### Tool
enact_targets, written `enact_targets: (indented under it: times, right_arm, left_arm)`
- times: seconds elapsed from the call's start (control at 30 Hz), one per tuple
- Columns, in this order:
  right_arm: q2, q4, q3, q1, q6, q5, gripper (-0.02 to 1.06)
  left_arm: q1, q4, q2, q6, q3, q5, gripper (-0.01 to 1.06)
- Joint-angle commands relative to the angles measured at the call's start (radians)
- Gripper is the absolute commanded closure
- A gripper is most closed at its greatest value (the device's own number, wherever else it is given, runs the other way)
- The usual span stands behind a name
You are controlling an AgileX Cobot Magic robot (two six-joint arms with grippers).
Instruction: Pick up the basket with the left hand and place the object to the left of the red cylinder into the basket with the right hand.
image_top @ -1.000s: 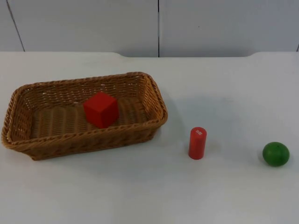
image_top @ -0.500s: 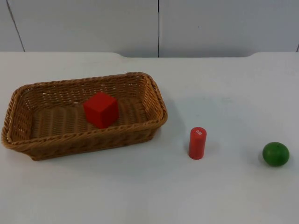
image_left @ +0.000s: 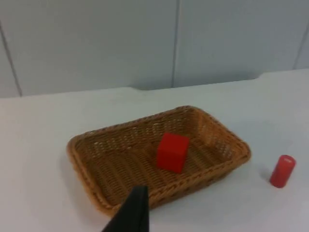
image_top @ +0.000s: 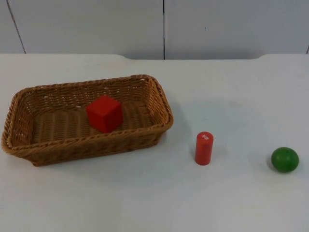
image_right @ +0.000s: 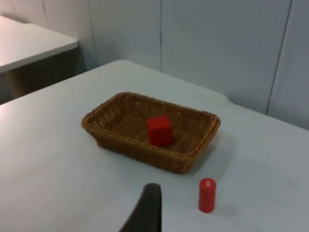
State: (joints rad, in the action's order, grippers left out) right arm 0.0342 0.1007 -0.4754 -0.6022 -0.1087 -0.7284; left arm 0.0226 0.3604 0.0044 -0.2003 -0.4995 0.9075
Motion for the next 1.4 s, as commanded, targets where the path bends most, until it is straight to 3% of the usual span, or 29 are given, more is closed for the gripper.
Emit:
enact_targets:
  times: [0.0, 0.1, 0.17, 0.4, 0.63, 0.77, 1.03, 1.37]
  right_arm:
    - [-0.034, -0.054, -0.001, 0.003, 0.053, -0.022, 0.22]
    - [-0.034, -0.119, -0.025, 0.003, 0.121, -0.083, 0.22]
    - [-0.034, -0.182, -0.069, 0.001, 0.155, -0.192, 0.22]
    - [-0.034, -0.203, -0.056, 0.001, 0.138, -0.326, 0.22]
    - [-0.034, -0.194, -0.044, 0.001, 0.138, -0.345, 0.22]
    - [-0.034, -0.162, -0.041, 0.001, 0.109, -0.348, 0.22]
    - [-0.034, -0.152, -0.041, 0.001, 0.109, -0.350, 0.22]
    - [-0.034, -0.150, -0.041, 0.001, 0.119, -0.348, 0.22]
  left_arm:
    - [0.007, -0.049, -0.004, 0.057, 0.002, -0.002, 0.00]
    - [0.009, -0.089, -0.004, 0.067, 0.002, -0.005, 0.00]
    - [0.027, -0.133, -0.004, 0.077, 0.000, -0.005, 0.00]
    - [0.029, -0.215, -0.004, 0.084, -0.021, 0.071, 0.00]
    - [0.029, -0.252, -0.004, 0.086, -0.019, 0.134, 0.00]
    - [0.029, -0.320, -0.004, 0.159, -0.002, 0.163, 0.00]
    - [0.027, -0.360, -0.004, 0.225, 0.005, 0.167, 0.00]
    - [0.027, -0.360, -0.004, 0.221, 0.005, 0.167, 0.00]
